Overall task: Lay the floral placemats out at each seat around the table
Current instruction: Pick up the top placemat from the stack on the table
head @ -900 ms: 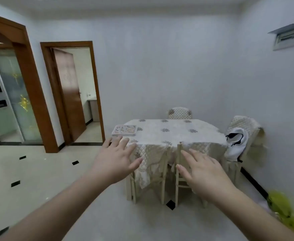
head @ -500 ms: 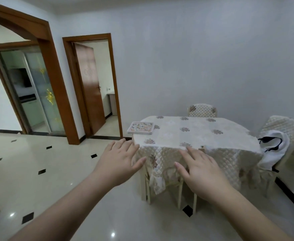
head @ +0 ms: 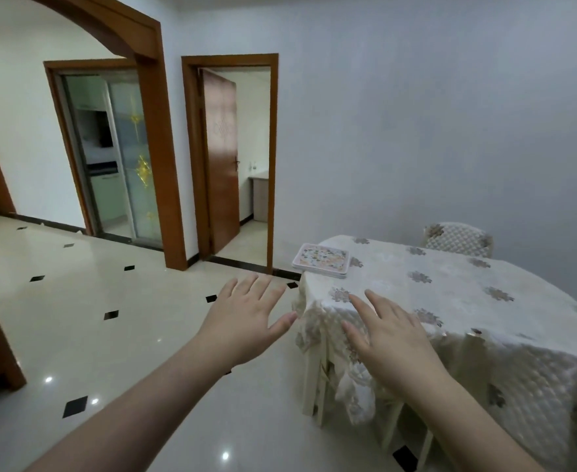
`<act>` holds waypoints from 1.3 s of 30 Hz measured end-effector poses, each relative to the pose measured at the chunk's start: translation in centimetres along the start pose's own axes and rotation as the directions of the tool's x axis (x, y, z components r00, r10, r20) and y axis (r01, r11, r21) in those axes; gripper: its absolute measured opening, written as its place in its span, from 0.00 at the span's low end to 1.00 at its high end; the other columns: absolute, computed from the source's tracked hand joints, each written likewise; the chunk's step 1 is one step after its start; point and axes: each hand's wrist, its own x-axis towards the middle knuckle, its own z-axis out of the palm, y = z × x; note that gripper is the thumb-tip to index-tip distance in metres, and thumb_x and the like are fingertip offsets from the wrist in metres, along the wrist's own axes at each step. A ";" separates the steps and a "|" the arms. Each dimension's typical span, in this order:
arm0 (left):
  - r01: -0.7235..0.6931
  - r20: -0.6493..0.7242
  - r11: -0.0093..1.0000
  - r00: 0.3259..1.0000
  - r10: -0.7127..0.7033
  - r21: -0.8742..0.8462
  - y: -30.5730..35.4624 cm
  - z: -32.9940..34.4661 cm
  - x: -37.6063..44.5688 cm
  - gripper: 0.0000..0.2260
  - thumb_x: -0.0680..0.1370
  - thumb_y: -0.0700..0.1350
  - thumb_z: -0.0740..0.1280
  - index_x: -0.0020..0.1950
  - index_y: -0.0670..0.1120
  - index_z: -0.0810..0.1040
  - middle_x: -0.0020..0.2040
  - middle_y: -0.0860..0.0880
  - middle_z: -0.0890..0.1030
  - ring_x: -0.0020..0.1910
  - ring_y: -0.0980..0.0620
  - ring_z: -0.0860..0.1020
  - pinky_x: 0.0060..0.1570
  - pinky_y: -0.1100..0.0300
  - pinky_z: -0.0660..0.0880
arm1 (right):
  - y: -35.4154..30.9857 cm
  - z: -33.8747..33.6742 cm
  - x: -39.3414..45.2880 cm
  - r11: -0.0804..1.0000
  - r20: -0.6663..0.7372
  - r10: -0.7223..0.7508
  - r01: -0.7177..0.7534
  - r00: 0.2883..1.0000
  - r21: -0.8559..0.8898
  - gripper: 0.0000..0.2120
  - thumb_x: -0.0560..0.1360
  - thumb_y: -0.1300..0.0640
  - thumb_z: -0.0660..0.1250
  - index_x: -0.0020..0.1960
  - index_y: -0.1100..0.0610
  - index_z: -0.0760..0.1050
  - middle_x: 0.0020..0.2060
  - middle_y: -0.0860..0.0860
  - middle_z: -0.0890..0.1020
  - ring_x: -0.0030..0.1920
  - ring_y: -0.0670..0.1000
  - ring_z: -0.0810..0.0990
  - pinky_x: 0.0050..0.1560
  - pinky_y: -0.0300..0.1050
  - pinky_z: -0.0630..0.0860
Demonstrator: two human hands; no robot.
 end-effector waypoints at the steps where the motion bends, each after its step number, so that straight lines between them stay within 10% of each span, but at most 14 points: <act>1: -0.001 -0.002 1.000 1.000 0.001 0.004 -1.2 0.2 0.9 0.37 0.73 0.72 0.35 0.79 0.58 0.53 0.81 0.52 0.56 0.80 0.50 0.51 0.76 0.48 0.46 | -0.7 0.3 1.2 1.000 0.005 0.000 0.000 1.000 -0.003 0.29 0.81 0.36 0.44 0.79 0.43 0.48 0.80 0.46 0.53 0.79 0.49 0.52 0.76 0.50 0.48; 39: -0.154 0.218 0.988 0.965 0.146 0.020 -10.9 19.2 42.9 0.30 0.80 0.67 0.42 0.81 0.58 0.46 0.82 0.53 0.47 0.80 0.52 0.44 0.76 0.51 0.43 | 7.9 18.2 45.5 0.998 0.056 0.056 -0.058 0.997 0.023 0.28 0.81 0.39 0.51 0.78 0.48 0.56 0.75 0.49 0.64 0.74 0.53 0.62 0.71 0.50 0.60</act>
